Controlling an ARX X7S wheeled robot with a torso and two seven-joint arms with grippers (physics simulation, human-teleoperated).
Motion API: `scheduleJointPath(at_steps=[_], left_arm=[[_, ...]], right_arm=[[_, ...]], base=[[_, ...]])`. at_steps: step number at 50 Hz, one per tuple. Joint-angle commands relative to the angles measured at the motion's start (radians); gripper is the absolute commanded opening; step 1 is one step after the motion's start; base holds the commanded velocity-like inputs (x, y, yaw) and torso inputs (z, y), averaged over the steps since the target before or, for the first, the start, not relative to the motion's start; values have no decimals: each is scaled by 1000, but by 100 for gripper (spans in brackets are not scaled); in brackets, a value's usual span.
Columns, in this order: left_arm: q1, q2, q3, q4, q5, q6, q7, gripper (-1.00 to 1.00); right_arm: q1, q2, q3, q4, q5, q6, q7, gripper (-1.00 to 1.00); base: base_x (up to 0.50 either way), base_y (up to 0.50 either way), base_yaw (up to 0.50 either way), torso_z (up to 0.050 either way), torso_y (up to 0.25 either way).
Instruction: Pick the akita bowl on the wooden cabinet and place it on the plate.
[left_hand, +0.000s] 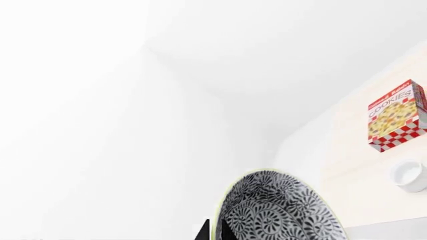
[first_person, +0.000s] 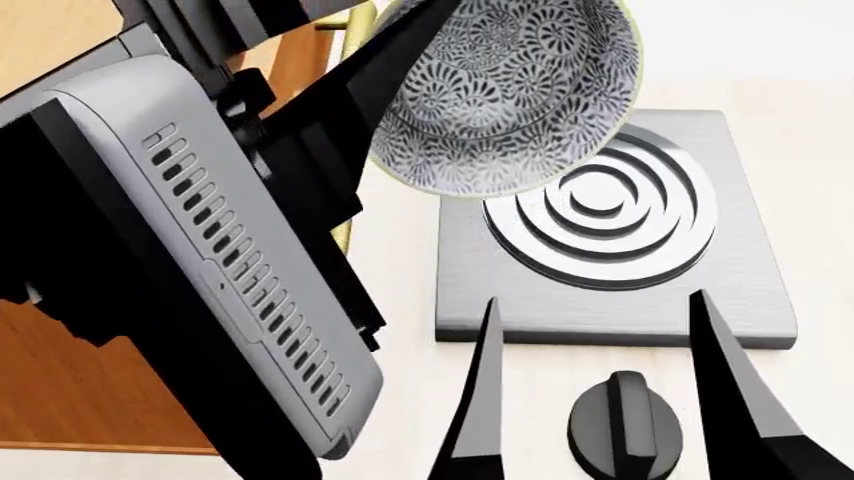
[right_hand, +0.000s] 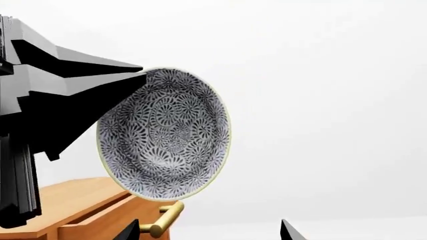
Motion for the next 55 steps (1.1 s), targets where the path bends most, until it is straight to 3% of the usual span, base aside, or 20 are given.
scheduleJointPath(at_steps=[1,30,55], left_arm=[[12,-20,-49,11,4,25,41,-100],[90,-40,-27,50,59,49,10,-100],[73,-62,-47,167,36,22,-25,-100]], right_arm=[[-1,-11,20,1,-18,-4,-13,100],[14,19,6,-40,-11,3,22,100],[19,36,-1,-20,1,-19,39,100]], base=[[0,0,0,0,0],[0,0,0,0,0],[0,0,0,0,0]])
